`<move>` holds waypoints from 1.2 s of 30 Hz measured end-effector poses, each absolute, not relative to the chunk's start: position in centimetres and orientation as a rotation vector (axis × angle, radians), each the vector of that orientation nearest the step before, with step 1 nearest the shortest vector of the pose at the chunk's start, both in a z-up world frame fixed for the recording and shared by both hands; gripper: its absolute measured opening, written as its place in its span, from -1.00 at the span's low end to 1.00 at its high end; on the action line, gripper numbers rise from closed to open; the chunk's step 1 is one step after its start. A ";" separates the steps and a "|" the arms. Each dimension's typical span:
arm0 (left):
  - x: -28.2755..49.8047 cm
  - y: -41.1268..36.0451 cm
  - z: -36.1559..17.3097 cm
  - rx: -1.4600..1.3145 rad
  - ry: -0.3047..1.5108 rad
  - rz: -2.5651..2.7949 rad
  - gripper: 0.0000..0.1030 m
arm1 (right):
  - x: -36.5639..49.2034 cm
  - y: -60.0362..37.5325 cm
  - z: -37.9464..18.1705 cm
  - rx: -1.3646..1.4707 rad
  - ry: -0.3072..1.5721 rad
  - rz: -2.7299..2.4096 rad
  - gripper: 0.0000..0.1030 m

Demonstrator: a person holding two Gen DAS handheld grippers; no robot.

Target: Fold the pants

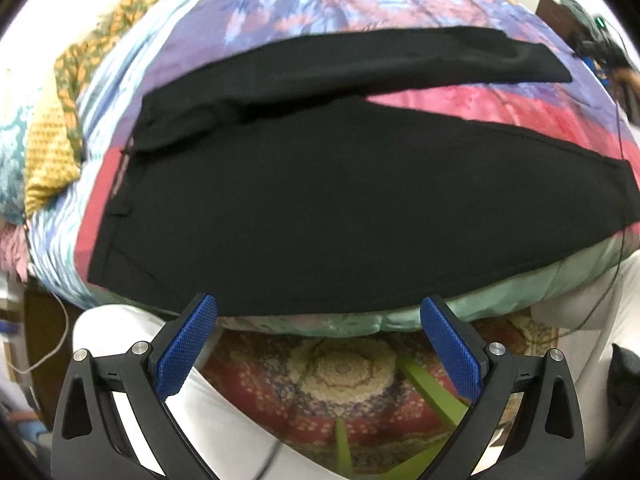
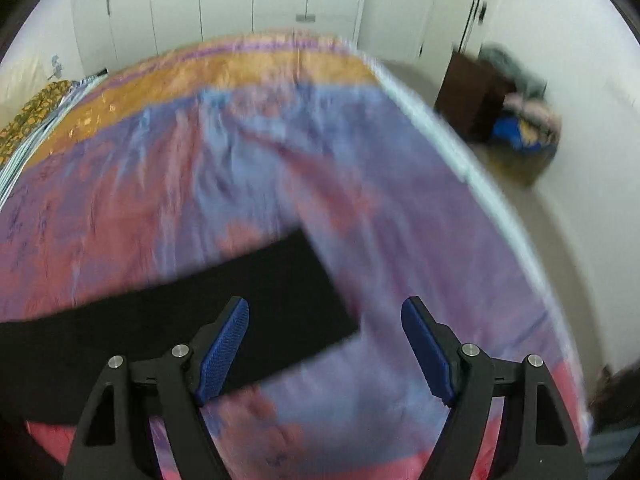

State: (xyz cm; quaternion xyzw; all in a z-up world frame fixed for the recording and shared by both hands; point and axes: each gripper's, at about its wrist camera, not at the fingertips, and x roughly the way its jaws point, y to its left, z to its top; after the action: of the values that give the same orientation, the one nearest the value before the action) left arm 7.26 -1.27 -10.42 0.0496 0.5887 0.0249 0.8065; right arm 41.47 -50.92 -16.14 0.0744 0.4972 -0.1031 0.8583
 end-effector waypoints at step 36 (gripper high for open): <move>28.6 13.6 -20.8 -0.211 0.933 0.343 0.98 | 40.2 -11.1 -20.2 0.250 1.054 0.802 0.50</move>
State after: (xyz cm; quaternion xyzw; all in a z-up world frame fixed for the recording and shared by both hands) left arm 28.57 13.58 -20.76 -0.1009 0.4466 0.1642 0.8737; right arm 40.16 -11.08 -20.20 0.1159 0.4880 0.3714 0.7813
